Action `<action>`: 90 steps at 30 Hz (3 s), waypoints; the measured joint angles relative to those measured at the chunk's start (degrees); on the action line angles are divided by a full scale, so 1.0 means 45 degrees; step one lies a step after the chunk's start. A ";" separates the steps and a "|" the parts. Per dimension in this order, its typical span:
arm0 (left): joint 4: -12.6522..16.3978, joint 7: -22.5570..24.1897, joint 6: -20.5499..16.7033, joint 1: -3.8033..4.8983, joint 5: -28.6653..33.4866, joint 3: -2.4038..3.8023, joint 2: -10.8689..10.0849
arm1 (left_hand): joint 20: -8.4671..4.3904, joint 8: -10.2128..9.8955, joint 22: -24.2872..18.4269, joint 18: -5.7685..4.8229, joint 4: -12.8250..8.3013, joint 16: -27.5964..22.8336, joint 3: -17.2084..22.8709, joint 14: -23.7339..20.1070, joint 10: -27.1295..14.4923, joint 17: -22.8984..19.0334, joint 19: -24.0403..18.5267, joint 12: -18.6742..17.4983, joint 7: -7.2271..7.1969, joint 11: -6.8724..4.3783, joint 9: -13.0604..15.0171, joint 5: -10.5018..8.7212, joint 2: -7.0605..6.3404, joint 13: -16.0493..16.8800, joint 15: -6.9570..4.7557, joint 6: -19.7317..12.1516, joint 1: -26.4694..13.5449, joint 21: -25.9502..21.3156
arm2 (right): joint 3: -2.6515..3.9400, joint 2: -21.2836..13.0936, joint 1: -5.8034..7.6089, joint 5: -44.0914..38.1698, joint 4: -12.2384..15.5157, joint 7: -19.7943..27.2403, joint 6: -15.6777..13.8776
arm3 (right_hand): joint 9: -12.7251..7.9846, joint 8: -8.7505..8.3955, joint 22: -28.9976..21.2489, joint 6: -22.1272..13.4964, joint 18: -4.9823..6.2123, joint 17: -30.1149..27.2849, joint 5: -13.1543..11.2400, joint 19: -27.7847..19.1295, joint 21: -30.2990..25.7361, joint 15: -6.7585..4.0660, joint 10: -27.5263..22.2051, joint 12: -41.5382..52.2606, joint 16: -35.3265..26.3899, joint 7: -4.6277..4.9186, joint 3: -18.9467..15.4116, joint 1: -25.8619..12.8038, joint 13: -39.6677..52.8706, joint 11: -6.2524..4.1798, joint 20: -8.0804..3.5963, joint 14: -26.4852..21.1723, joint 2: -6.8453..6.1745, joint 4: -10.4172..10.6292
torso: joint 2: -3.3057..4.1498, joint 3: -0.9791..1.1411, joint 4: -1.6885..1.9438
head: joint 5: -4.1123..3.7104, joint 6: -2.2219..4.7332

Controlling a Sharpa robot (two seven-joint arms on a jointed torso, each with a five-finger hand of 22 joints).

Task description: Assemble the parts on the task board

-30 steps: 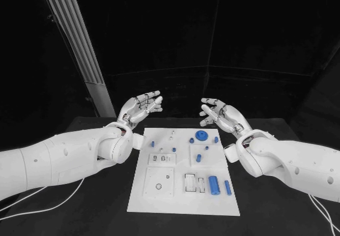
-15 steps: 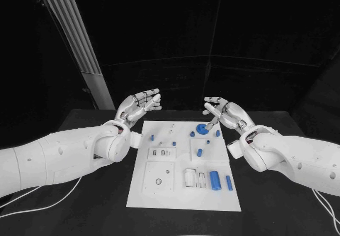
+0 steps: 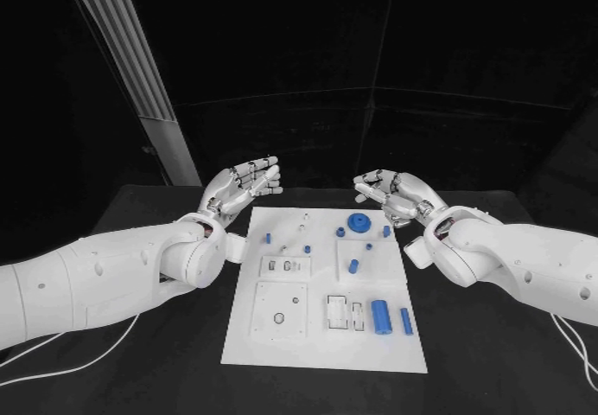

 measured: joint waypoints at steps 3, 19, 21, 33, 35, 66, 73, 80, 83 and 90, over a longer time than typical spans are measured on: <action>0.0049 0.0000 0.0024 0.0020 0.0000 0.0001 -0.0008 | 0.0000 0.0051 -0.0013 0.0001 0.0000 -0.0076 0.0000 -0.0043 -0.0001 0.0000 0.0000 0.0000 0.0000 0.0000 0.0000 0.0000 0.0000 0.0000 -0.0006 0.0000 0.0000 0.0000 | 0.0005 0.0076 0.0178 -0.0513 -0.0159 -0.0333 0.0269 | 0.0040 0.0061 0.0019 0.2269 0.0006 0.0058 0.0037 0.0017 0.0133 0.0000 0.0401 0.0000 0.0126 0.0199 0.0625 0.1396 -0.0052 -0.0082 0.0165 0.0000 -0.0199 -0.0630 | 0.0082 -0.0013 0.0040 | -0.0026 -0.0023; 0.0382 0.0002 0.0352 0.0155 0.0001 0.0001 -0.0288 | -0.0048 0.1209 -0.0104 0.0000 0.0002 -0.0194 -0.0144 -0.0200 0.0000 0.0014 -0.0135 -0.0196 0.0207 0.0000 0.0329 0.0000 0.0119 -0.0001 0.0018 0.1210 -0.0010 -0.0053 | 0.0018 0.1010 0.0400 -0.7434 -0.0800 -0.2926 0.0757 | -0.0159 -0.2441 0.0016 0.5835 0.0010 0.0055 0.0037 0.0047 0.0133 -0.0253 0.2117 -0.1676 0.0248 0.0288 0.1814 0.4906 -0.0122 -0.0580 0.0124 -0.0027 -0.1104 -0.2418 | 0.0387 -0.0061 0.0121 | -0.0256 -0.0151; 0.0415 0.0002 0.0391 0.0167 0.0001 0.0001 -0.0305 | -0.0048 0.1223 -0.0104 0.0000 0.0002 -0.0194 -0.0144 -0.0199 0.0000 0.0014 -0.0135 -0.0196 0.0207 0.0000 0.0339 0.0000 0.0119 -0.0001 0.0018 0.1210 -0.0010 -0.0053 | 0.0019 0.1147 0.0402 -0.8038 -0.0896 -0.3131 0.0813 | -0.0162 -0.2620 0.0016 0.5835 0.0009 0.0055 0.0037 0.0064 0.0133 -0.0253 0.2117 -0.1839 0.0248 0.0288 0.1806 0.4992 -0.0122 -0.0580 0.0107 -0.0027 -0.1191 -0.2426 | 0.0399 -0.0062 0.0121 | -0.0256 -0.0161; 0.0448 0.0002 0.0632 0.0197 0.0001 0.0002 -0.0301 | -0.0048 0.1523 -0.0102 0.0000 0.0002 -0.0194 -0.0143 -0.0199 -0.0001 0.0025 -0.0135 -0.0246 0.0206 0.0000 0.0413 0.0000 0.0286 -0.0001 0.0019 0.1210 0.0050 -0.0052 | 0.0020 0.1930 0.0403 -1.0998 -0.1395 -0.4417 0.1342 | -0.0169 -0.3621 0.0015 0.6093 0.0012 0.0053 -0.0014 0.0019 0.0133 -0.0344 0.2549 -0.2818 0.0247 0.0268 0.1603 0.5240 -0.0121 -0.0647 0.0063 -0.0026 -0.1195 -0.2190 | 0.0420 -0.0062 0.0140 | -0.0334 -0.0313; 0.0446 0.0002 0.0664 0.0197 0.0001 0.0002 -0.0300 | -0.0048 0.1523 -0.0102 0.0001 0.0002 -0.0194 -0.0143 -0.0199 0.0000 0.0025 -0.0135 -0.0246 0.0206 0.0001 0.0412 0.0000 0.0286 -0.0001 0.0019 0.1210 0.0050 -0.0051 | 0.0020 0.2025 0.0402 -1.1278 -0.1481 -0.4567 0.1411 | -0.0169 -0.3673 0.0014 0.6137 0.0012 0.0053 -0.0014 0.0019 0.0133 -0.0344 0.2594 -0.2894 0.0247 0.0312 0.1603 0.5269 -0.0120 -0.0602 0.0063 -0.0026 -0.1166 -0.2191 | 0.0420 -0.0062 0.0139 | -0.0334 -0.0328; 0.0313 0.0002 0.0792 0.0200 0.0002 0.0003 -0.0254 | -0.0048 0.1670 -0.0128 0.0001 0.0000 -0.0243 -0.0211 -0.0382 -0.0001 0.0021 -0.0135 -0.0246 0.0206 0.0001 0.0426 0.0000 0.0386 -0.0001 0.0019 0.1209 0.0150 -0.0049 | 0.0017 0.2660 0.0394 -1.3023 -0.2031 -0.5950 0.2695 | -0.0166 -0.4546 0.0011 0.6089 0.0015 0.0049 -0.0014 0.0019 0.0133 -0.0343 0.2593 -0.3563 0.0245 0.0359 0.1378 0.5437 -0.0109 -0.0602 0.0065 -0.0026 -0.1335 -0.1868 | 0.0408 -0.0068 0.0112 | -0.0560 -0.0579; 0.0318 0.0002 0.0804 0.0201 0.0002 0.0003 -0.0262 | -0.0048 0.1670 -0.0127 0.0001 0.0000 -0.0243 -0.0211 -0.0426 -0.0001 0.0020 -0.0135 -0.0245 0.0205 0.0001 0.0425 0.0000 0.0386 -0.0002 0.0063 0.1208 0.0150 -0.0049 | 0.0017 0.2867 0.0391 -1.3072 -0.2306 -0.6095 0.3161 | -0.0165 -0.4619 0.0011 0.6089 0.0016 0.0049 -0.0014 0.0018 0.0133 -0.0343 0.2639 -0.3639 0.0245 0.0359 0.1415 0.5437 -0.0109 -0.0648 0.0065 -0.0026 -0.1335 -0.1830 | 0.0416 -0.0068 0.0128 | -0.0612 -0.0614; 0.0336 0.0002 0.0815 0.0202 0.0002 0.0003 -0.0268 | -0.0048 0.1670 -0.0126 0.0000 0.0000 -0.0243 -0.0211 -0.0426 -0.0001 0.0020 -0.0135 -0.0245 0.0205 0.0001 0.0424 0.0000 0.0385 -0.0002 0.0063 0.1208 0.0150 -0.0048 | 0.0015 0.3165 0.0373 -1.3089 -0.2565 -0.6225 0.3619 | -0.0165 -0.5041 0.0010 0.5745 0.0016 0.0049 -0.0014 0.0019 0.0133 -0.0343 0.2686 -0.3801 0.0245 0.0335 0.1505 0.5605 -0.0109 -0.0690 0.0066 -0.0026 -0.1166 -0.1812 | 0.0425 -0.0068 0.0132 | -0.0634 -0.0647; 0.0336 0.0002 0.0822 0.0202 0.0002 0.0003 -0.0268 | -0.0048 0.1703 -0.0126 -0.0001 0.0000 -0.0243 -0.0211 -0.0425 -0.0001 0.0020 -0.0135 -0.0246 0.0200 0.0001 0.0424 0.0000 0.0386 -0.0002 0.0063 0.1203 0.0150 -0.0048 | 0.0014 0.3262 0.0370 -1.3093 -0.2645 -0.6292 0.3741 | -0.0165 -0.5041 0.0010 0.5745 0.0016 0.0048 -0.0013 0.0019 0.0133 -0.0343 0.2729 -0.3802 0.0244 0.0335 0.1506 0.5604 -0.0110 -0.0646 0.0065 -0.0027 -0.1167 -0.1812 | 0.0425 -0.0070 0.0132 | -0.0634 -0.0685; 0.0336 0.0002 0.0830 0.0203 0.0002 0.0003 -0.0312 | -0.0048 0.1722 -0.0126 0.0001 0.0000 -0.0243 -0.0210 -0.0425 -0.0001 0.0020 -0.0135 -0.0245 0.0156 0.0001 0.0423 0.0048 0.0386 -0.0002 0.0063 0.1158 0.0150 -0.0048 | 0.0014 0.3394 0.0357 -1.3102 -0.2781 -0.6435 0.3933 | -0.0152 -0.5088 0.0010 0.5745 0.0015 0.0048 -0.0014 0.0019 0.0133 -0.0342 0.2775 -0.3864 0.0244 0.0334 0.1573 0.5710 -0.0110 -0.0693 0.0066 -0.0026 -0.1061 -0.1813 | 0.0420 -0.0070 0.0132 | -0.0621 -0.0664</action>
